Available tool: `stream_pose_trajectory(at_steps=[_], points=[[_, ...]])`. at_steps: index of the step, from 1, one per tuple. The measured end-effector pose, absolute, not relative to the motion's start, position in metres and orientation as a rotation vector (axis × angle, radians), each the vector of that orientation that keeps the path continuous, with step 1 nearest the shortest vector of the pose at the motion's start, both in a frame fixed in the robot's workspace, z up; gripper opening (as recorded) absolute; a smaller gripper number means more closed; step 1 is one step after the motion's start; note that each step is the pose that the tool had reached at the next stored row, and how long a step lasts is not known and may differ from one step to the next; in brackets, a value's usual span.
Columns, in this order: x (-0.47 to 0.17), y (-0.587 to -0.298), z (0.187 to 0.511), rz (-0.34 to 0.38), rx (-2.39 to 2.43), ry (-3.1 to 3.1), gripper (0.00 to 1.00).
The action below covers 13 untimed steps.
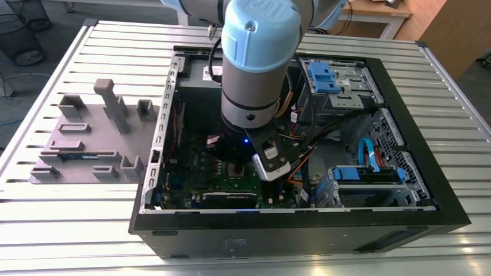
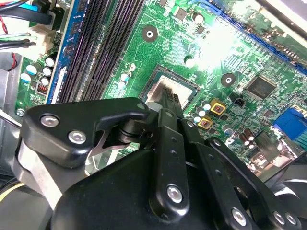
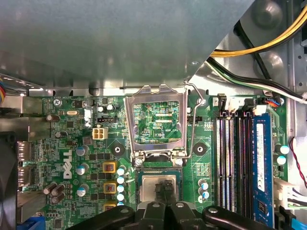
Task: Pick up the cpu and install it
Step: 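Place the cpu into insertion slot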
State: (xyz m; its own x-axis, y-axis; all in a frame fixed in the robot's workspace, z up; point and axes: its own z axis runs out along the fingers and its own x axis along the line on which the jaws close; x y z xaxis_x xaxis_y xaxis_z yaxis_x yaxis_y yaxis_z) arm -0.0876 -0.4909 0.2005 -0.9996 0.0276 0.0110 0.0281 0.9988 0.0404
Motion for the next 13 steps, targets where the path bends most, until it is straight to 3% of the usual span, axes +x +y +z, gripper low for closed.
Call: stream_pose_trajectory(at_steps=[13], points=[[-0.0876, -0.4909, 0.2025, -0.055, -0.045, -3.13, 0.11]])
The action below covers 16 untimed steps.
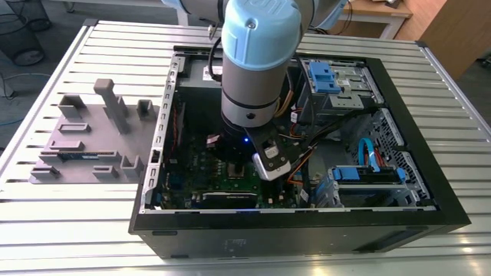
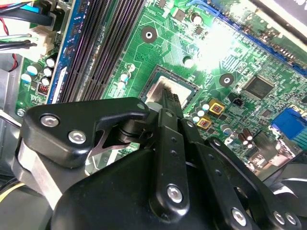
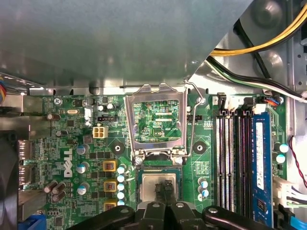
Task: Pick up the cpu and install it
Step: 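Place the cpu into insertion slot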
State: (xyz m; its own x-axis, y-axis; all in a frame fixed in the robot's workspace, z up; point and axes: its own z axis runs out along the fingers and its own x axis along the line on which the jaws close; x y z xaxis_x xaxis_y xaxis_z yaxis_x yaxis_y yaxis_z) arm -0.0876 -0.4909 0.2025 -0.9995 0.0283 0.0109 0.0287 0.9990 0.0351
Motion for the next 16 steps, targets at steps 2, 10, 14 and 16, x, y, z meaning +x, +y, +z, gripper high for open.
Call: stream_pose_trajectory(at_steps=[2, 10, 14, 16], points=[[-0.088, -0.491, 0.204, -0.055, -0.045, -3.13, 0.11], [-0.088, -0.491, 0.215, -0.053, -0.045, -3.13, 0.11], [-0.088, -0.491, 0.223, -0.053, -0.045, -3.13, 0.11], [-0.088, -0.491, 0.227, -0.053, -0.045, -3.13, 0.11]])
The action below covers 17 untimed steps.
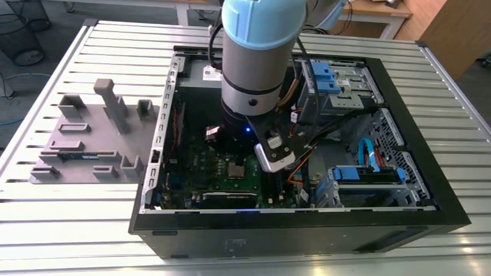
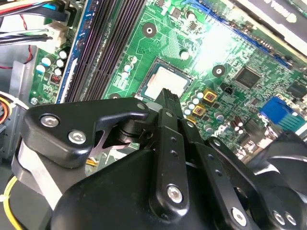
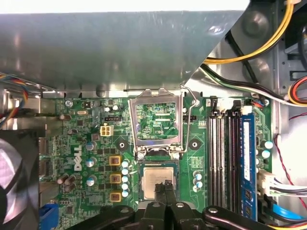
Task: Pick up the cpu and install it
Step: 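Place the cpu into insertion slot, then close the cpu cover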
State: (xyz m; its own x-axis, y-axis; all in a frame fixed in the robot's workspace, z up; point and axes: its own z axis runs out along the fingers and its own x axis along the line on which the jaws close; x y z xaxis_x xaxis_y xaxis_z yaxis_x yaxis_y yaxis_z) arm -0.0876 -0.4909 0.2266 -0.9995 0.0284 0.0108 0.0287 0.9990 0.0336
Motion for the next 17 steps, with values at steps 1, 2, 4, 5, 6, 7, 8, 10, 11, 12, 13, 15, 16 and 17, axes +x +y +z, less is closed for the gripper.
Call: stream_pose_trajectory(at_steps=[1, 2, 4, 5, 6, 7, 8, 10, 11, 12, 13, 15, 16, 17], points=[[-0.0876, -0.4909, 0.2278, -0.053, -0.045, -3.131, 0.11], [-0.0875, -0.4909, 0.2286, -0.052, -0.045, -3.131, 0.11], [-0.0875, -0.4908, 0.2292, -0.051, -0.045, -3.131, 0.11], [-0.0875, -0.4908, 0.2292, -0.051, -0.045, -3.131, 0.11], [-0.0876, -0.4909, 0.2292, -0.051, -0.045, -3.131, 0.11], [-0.0876, -0.4909, 0.2293, -0.051, -0.045, -3.131, 0.11], [-0.0876, -0.4909, 0.2293, -0.051, -0.045, -3.131, 0.11], [-0.0876, -0.4909, 0.2293, -0.051, -0.045, -3.131, 0.11], [-0.0876, -0.4909, 0.2293, -0.051, -0.045, -3.131, 0.11], [-0.0876, -0.4909, 0.2293, -0.051, -0.045, -3.131, 0.11], [-0.0876, -0.4909, 0.2293, -0.051, -0.045, -3.131, 0.11], [-0.0876, -0.4909, 0.2293, -0.05, -0.045, -3.131, 0.11], [-0.0876, -0.4909, 0.2293, -0.05, -0.045, -3.131, 0.11], [-0.0876, -0.4909, 0.2293, -0.049, -0.045, -3.131, 0.11]])
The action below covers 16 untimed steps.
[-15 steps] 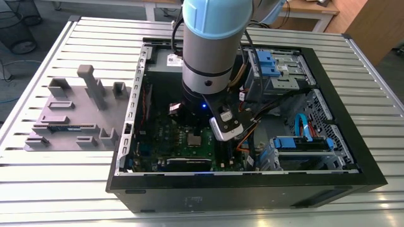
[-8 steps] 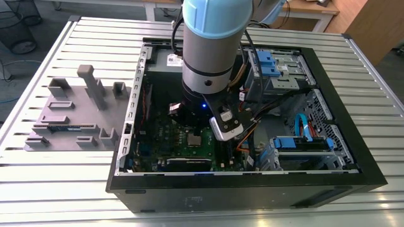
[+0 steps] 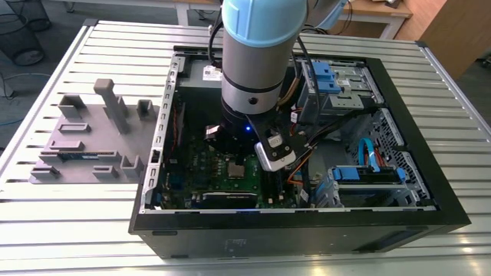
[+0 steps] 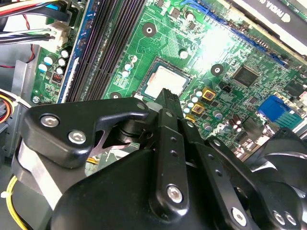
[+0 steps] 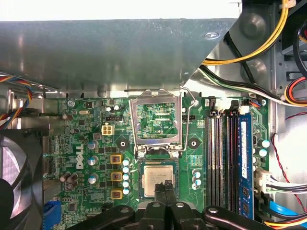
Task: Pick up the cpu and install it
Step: 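Close the cpu cover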
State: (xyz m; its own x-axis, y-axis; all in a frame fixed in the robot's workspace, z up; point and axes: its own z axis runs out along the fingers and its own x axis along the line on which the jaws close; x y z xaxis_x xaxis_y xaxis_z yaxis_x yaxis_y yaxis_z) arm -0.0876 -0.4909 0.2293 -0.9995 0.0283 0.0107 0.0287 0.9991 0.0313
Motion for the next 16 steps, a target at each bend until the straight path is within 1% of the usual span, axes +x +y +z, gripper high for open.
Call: stream_pose_trajectory(at_steps=[10, 16], points=[[-0.0875, -0.4908, 0.2295, -0.049, -0.045, -3.131, 0.11], [-0.0876, -0.4909, 0.2351, -0.05, -0.045, -3.131, 0.11]])
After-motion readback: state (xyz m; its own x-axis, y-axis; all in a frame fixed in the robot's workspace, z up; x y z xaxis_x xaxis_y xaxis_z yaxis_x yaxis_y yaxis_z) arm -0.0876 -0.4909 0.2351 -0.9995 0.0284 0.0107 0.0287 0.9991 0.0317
